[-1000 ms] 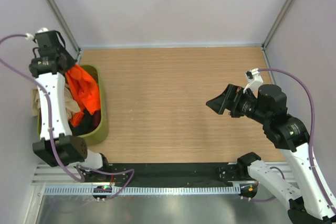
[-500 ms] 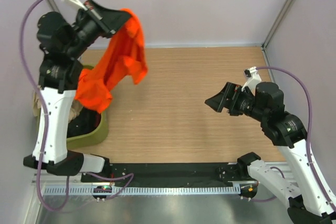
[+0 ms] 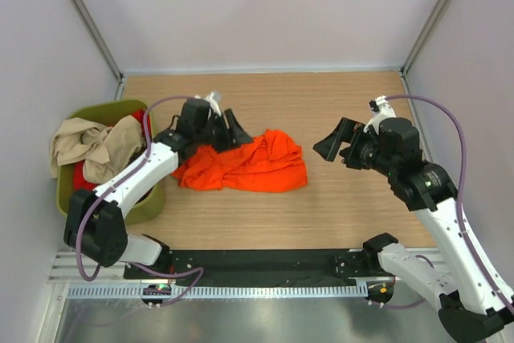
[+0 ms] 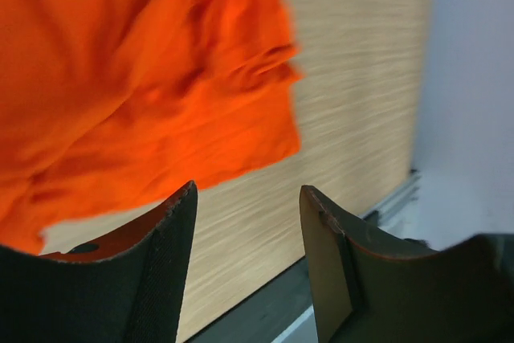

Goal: Fold and stack the t-shirts
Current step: Move the tshirt to the center of the board, then flatten the tshirt out

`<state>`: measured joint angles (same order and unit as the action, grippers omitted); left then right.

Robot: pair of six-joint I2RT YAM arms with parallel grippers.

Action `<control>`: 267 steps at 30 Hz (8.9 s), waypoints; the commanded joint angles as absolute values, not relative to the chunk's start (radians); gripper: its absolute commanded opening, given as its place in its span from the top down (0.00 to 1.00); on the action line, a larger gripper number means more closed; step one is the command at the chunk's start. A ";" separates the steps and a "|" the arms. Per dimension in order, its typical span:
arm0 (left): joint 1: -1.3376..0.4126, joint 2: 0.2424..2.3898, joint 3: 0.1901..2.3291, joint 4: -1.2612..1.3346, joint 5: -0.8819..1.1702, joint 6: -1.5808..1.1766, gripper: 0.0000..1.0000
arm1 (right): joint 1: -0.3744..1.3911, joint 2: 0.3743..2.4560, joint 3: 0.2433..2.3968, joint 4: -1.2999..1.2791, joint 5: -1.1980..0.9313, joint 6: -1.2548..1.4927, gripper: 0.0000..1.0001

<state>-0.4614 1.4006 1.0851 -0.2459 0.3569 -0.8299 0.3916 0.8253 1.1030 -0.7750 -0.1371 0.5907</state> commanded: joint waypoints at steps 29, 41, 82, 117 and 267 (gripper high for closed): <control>-0.167 0.989 0.868 -0.897 -0.417 -0.828 0.34 | 0.456 1.833 1.146 -0.296 0.225 0.598 0.64; -0.233 1.208 0.986 -0.635 0.024 -0.700 0.32 | 0.232 1.671 1.215 -0.646 0.614 0.549 0.88; -0.305 1.735 1.239 -0.338 0.287 -0.721 1.00 | 0.539 1.789 1.216 -0.153 -0.063 1.132 0.99; -0.475 1.333 1.177 -0.533 0.236 -0.567 0.41 | 0.350 1.184 1.048 -0.683 -0.130 0.520 0.95; -0.422 1.235 0.976 -0.681 -0.013 -0.742 0.39 | 0.048 1.128 1.110 -0.899 0.406 0.684 0.99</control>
<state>-0.4232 1.2354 1.0080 -0.7593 -0.1093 -0.6563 0.0834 1.1629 1.0477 -0.8215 0.3206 0.7250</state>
